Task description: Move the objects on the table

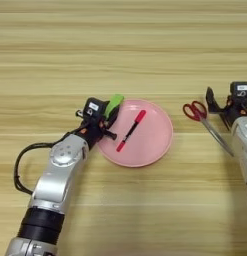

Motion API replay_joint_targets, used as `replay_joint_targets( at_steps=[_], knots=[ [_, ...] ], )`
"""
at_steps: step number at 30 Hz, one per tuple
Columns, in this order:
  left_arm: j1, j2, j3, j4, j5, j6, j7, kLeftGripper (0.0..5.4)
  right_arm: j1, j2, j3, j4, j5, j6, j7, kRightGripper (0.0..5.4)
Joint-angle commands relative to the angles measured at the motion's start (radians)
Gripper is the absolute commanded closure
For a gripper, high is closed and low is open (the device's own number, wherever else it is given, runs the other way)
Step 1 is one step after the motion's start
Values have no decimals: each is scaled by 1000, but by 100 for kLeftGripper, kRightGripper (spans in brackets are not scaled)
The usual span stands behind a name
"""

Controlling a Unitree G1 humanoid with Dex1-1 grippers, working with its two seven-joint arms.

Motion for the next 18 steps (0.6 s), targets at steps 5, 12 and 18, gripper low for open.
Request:
replay_joint_targets(
  at_steps=[5, 12, 18],
  knots=[
    [13, 5, -20, 3, 11, 29, -16, 408, -16, 0, -5, 8, 5, -8, -8, 0],
    [9, 8, -21, 5, 30, 42, -1, 363, -16, -1, -5, 9, 5, -8, -8, 0],
    [8, 7, -21, 7, 37, 44, -1, 312, -16, -1, -5, 11, 4, -9, -8, 0]
  ],
)
